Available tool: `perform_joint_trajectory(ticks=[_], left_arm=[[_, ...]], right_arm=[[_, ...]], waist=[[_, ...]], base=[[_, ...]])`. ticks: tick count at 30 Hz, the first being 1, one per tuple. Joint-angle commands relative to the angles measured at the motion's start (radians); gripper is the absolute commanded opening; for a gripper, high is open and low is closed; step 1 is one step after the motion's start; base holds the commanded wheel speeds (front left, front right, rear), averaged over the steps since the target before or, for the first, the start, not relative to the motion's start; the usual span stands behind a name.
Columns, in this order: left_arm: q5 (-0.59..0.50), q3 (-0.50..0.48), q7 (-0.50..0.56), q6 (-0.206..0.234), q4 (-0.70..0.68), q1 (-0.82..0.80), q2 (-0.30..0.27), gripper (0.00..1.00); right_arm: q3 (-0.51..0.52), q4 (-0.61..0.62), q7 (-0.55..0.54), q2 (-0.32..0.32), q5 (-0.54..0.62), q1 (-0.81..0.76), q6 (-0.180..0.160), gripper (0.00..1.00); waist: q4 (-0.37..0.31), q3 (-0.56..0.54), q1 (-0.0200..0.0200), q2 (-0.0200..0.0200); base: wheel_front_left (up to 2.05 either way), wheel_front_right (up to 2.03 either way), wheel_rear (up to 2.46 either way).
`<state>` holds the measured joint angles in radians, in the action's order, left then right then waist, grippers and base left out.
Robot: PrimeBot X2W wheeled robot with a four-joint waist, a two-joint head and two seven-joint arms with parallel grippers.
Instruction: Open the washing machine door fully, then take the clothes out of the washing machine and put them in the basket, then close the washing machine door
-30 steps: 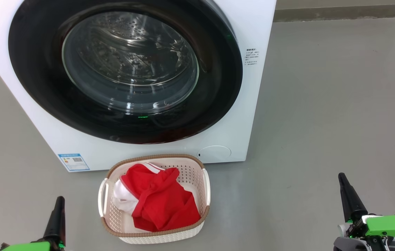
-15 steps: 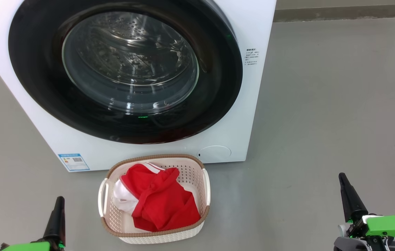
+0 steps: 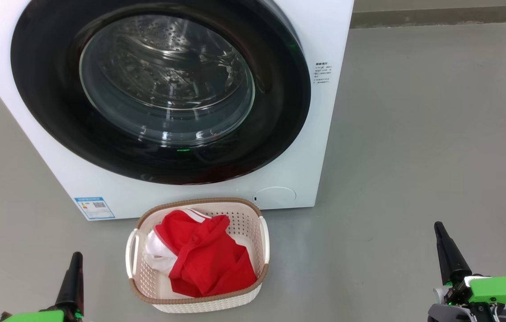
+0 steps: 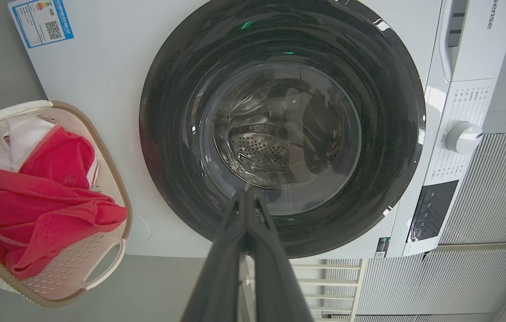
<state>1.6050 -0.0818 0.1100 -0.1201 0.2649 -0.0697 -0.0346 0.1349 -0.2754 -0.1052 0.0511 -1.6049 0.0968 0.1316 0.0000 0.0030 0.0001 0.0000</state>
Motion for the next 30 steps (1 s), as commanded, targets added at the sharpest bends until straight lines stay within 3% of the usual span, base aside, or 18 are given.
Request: perform_joint_trajectory(ticks=[1,30], left_arm=[[0.003,-0.033,0.004,-0.011,-0.02,-0.038,-0.016,0.0],[0.003,-0.033,0.004,-0.011,-0.02,-0.038,-0.016,0.0]], right_arm=[[-0.023,0.031,-0.006,0.001,-0.005,0.011,-0.001,0.0],[-0.022,0.031,-0.007,0.0,-0.004,0.011,-0.001,0.0]], waist=[[0.0,0.0,0.0,0.0],[0.0,0.0,0.0,0.0]], base=[[0.0,0.0,0.0],[0.0,0.0,0.0]])
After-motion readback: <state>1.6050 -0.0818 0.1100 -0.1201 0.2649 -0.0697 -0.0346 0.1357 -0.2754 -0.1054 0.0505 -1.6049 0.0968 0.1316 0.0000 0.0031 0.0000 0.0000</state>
